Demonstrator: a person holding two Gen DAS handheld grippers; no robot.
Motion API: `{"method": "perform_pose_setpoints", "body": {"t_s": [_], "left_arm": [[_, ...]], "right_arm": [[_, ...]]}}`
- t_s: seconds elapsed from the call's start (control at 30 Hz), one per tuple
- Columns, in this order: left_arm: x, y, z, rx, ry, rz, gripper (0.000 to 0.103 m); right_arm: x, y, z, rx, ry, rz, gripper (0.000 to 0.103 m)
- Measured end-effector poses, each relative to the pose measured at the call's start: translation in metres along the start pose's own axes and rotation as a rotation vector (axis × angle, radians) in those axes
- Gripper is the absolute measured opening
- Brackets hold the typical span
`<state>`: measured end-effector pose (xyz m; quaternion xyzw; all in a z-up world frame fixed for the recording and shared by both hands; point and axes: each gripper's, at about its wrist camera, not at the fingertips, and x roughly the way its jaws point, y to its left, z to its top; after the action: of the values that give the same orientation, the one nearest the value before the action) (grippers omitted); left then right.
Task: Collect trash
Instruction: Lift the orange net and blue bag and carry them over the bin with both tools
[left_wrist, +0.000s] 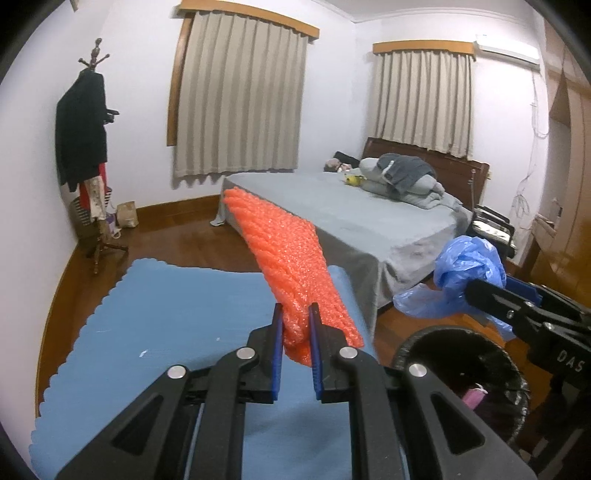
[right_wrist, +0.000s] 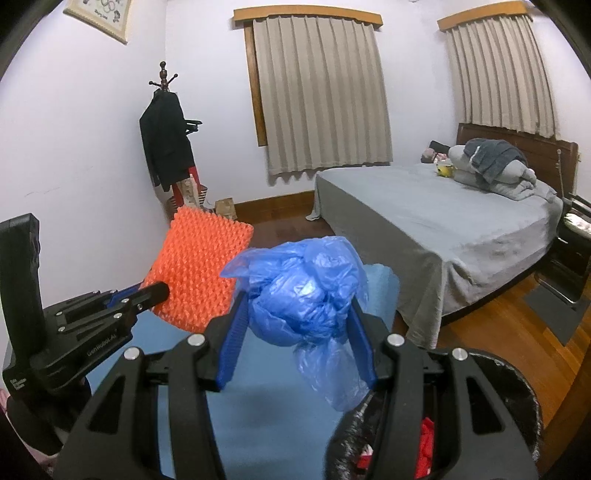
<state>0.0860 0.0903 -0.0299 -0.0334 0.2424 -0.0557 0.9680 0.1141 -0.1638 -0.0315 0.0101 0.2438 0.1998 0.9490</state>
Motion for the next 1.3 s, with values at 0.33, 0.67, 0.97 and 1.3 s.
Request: {"method": "perform_pose_setpoints", "body": {"t_s": [0.33,0.67,0.97,1.3], "left_arm": [[-0.003,-0.037,-0.003,0.033,0.001,-0.072,0.013],[-0.004,-0.078,-0.003,0.073,-0.008,-0.13,0.013],[-0.003,-0.11,-0.001,0.116,-0.006,-0.192,0.013],[0.004,-0.133,-0.004,0.157,0.001,-0.254,0.013]], "right_arm": [[-0.029,-0.027,-0.01,0.019,-0.016,-0.065,0.05],[-0.054,-0.06,-0.027,0.058,-0.018,-0.136,0.05],[-0.071,-0.08,-0.039,0.082,-0.02,-0.204,0.05],[-0.085,-0.103,-0.052,0.116,-0.014,-0.277,0.05]]}}
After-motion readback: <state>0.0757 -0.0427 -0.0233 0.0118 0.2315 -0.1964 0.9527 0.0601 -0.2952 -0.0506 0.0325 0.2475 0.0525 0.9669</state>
